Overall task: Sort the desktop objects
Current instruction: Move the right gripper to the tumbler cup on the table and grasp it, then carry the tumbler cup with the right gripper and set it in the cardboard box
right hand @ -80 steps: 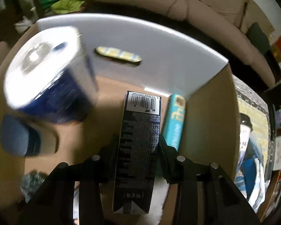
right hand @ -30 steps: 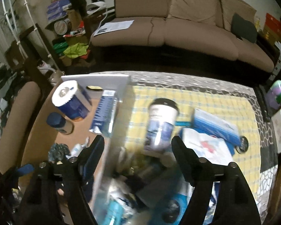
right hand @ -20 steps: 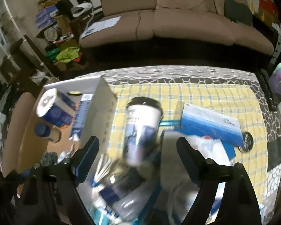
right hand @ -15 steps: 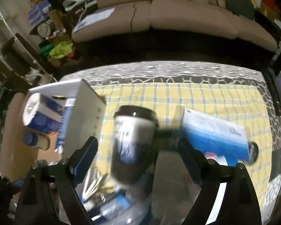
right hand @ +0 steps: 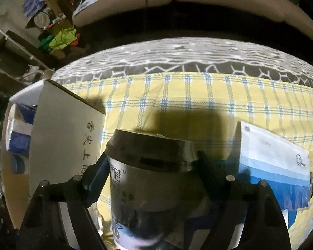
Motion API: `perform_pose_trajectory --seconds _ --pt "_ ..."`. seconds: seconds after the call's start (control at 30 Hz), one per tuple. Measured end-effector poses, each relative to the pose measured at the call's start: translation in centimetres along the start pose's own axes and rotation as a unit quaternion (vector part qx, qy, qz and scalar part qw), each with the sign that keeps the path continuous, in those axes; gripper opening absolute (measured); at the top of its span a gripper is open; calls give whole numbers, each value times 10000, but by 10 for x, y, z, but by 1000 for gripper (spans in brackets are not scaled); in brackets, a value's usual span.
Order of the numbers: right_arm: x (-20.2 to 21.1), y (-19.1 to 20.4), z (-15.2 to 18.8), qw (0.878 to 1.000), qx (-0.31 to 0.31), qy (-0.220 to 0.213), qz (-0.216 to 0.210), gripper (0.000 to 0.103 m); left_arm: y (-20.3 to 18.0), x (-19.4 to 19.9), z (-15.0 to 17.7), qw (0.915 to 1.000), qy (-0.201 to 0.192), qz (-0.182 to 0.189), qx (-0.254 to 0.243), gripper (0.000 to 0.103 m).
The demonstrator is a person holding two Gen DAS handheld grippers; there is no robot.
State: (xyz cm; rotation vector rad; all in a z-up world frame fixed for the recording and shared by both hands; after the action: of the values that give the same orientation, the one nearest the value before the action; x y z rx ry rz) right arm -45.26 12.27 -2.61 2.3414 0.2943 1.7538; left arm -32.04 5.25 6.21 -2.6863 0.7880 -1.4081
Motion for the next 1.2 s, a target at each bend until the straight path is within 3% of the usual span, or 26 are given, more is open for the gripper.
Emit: perform_pose_trajectory --seconds 0.17,0.4,0.57,0.67,0.8,0.93,1.2 --pt "60 -4 1 9968 -218 -663 -396 82 -3 11 -3 9998 -174 104 66 103" --pt "161 19 27 9874 95 -1396 -737 82 -2 26 -12 9989 -406 84 224 103" --pt "210 58 47 9836 451 -1551 -806 82 -3 71 17 9939 -545 740 610 103" --pt "230 92 60 9792 753 -1649 -908 82 18 107 51 9924 -601 741 779 103" --pt "224 136 74 9760 1132 -1674 -806 82 62 142 84 9921 -628 376 1021 99" --pt "195 173 83 9764 1287 -1571 -729 82 93 160 92 9896 -743 236 1213 97" --pt "114 220 71 9818 1433 -1191 -365 82 111 145 98 9889 -798 172 1245 97"
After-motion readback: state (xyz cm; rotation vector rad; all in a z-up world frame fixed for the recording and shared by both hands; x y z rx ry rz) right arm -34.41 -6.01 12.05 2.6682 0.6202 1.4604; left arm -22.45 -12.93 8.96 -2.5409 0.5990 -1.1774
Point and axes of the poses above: each gripper's, at about its wrist camera, not at the fingertips, and x roughly against the way its jaws point, y to its left, z to its underside, the point moved 9 cm from there along -x, roughly the way its jaws point, and after that the axes turned 7 degrees about -x, right-handed, at the moved point
